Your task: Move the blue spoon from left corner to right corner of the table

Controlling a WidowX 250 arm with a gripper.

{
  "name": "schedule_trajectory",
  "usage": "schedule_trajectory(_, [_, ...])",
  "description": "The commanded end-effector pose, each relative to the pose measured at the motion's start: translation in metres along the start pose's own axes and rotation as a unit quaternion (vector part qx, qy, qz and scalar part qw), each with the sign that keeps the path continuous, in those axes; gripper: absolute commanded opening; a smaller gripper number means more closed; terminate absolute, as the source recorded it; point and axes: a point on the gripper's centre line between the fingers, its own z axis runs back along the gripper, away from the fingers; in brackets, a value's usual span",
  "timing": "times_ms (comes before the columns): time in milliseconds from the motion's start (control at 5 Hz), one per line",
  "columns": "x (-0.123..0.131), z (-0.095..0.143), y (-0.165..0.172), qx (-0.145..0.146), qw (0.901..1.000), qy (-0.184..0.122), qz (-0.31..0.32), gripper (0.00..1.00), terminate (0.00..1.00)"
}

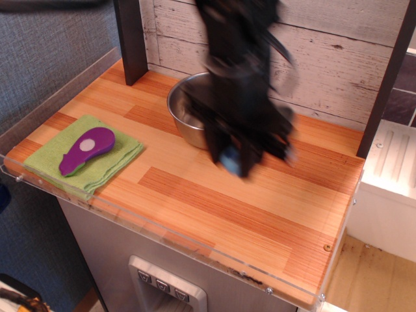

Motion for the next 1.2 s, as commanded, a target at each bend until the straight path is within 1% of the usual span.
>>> schedule_trajectory(0, [-0.01, -0.041, 0.014, 0.033, 0.9975, 0.039, 0.05, 0.0, 0.0])
schedule_trajectory(200, [-0.025, -0.061, 0.034, 0.038, 0.9934, 0.059, 0.09, 0.0, 0.0])
schedule_trajectory(400, [-0.032, -0.074, 0.036, 0.021, 0.9916, 0.069, 0.107, 0.0, 0.0])
schedule_trajectory(600, [-0.037, -0.085, 0.032, 0.01, 0.9907, 0.083, 0.108, 0.0, 0.0])
schedule_trajectory(800, [-0.038, -0.083, 0.026, 0.008, 0.9913, 0.087, 0.098, 1.0, 0.0])
schedule_trajectory(1000, [-0.035, -0.063, 0.022, 0.009, 0.9948, 0.062, 0.08, 1.0, 0.0])
